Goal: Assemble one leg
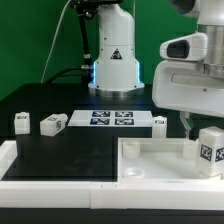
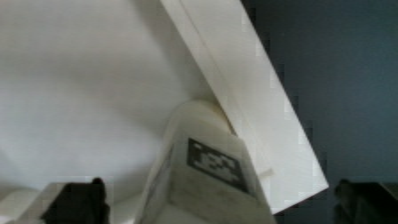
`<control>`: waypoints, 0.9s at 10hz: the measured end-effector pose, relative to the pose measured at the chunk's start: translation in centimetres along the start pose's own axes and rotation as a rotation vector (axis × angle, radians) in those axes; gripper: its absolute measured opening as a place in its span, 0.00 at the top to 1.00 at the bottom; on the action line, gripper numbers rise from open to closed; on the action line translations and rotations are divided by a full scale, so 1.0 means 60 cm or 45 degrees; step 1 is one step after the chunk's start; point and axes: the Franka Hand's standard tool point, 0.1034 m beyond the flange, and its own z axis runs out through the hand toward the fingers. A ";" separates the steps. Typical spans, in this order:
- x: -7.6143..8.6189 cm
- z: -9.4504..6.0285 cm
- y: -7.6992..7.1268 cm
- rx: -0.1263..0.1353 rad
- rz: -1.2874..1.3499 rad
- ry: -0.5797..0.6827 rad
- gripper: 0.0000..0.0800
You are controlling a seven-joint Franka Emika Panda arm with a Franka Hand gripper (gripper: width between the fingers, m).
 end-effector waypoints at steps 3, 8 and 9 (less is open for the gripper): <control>-0.001 0.000 -0.001 -0.035 -0.566 0.013 0.19; 0.006 0.001 0.010 -0.042 -0.909 0.007 0.19; 0.006 0.001 0.011 -0.042 -0.909 0.007 0.32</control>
Offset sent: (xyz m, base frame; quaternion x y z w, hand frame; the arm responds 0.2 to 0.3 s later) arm -0.0004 0.0003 0.0048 -0.0267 -0.0135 -0.3149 0.9487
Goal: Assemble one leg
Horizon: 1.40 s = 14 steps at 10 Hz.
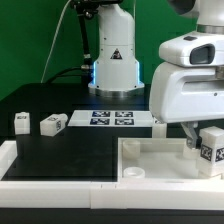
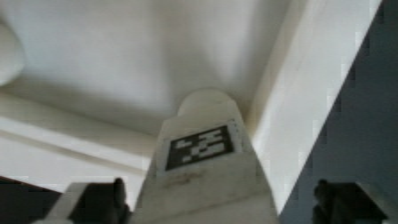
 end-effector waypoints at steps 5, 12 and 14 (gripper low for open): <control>0.000 0.001 0.001 0.021 0.523 -0.006 0.64; 0.002 0.004 0.003 0.053 1.706 0.004 0.64; 0.002 0.004 0.003 0.056 1.773 0.001 0.63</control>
Offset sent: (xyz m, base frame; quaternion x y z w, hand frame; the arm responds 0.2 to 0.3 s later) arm -0.0013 -0.0033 0.0021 -0.0128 -0.0010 0.2202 0.9754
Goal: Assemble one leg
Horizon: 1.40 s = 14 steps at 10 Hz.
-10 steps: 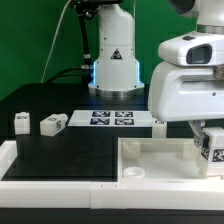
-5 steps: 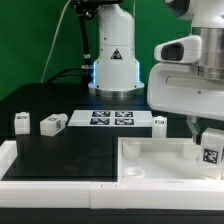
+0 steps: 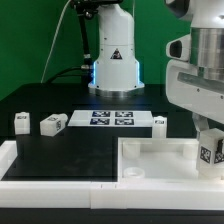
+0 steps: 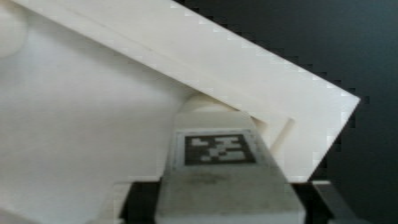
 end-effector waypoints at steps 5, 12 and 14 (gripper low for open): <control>-0.020 -0.002 -0.011 0.024 -0.518 0.007 0.20; -0.008 -0.002 -0.008 -0.003 -1.629 0.030 0.19; -0.005 -0.002 -0.007 -0.023 -1.900 0.039 0.19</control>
Offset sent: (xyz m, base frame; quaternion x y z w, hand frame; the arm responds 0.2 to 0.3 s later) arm -0.0084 0.0146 0.0035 0.0010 0.0009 -0.3335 0.9428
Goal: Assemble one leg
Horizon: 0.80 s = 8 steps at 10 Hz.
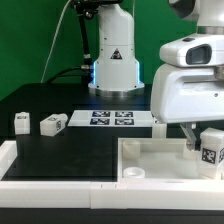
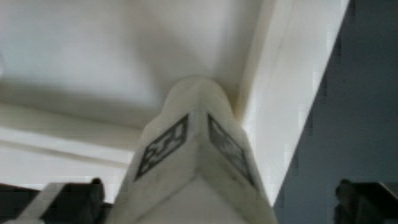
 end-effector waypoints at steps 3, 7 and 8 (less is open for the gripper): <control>-0.001 -0.001 0.005 -0.013 -0.258 -0.002 0.19; -0.001 0.000 0.005 -0.012 -0.163 -0.003 0.54; -0.001 0.000 0.004 -0.010 -0.075 -0.004 0.64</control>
Offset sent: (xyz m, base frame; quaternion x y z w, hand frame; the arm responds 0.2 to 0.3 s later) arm 0.0000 0.0000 0.0000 0.0000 0.0000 0.0000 1.0000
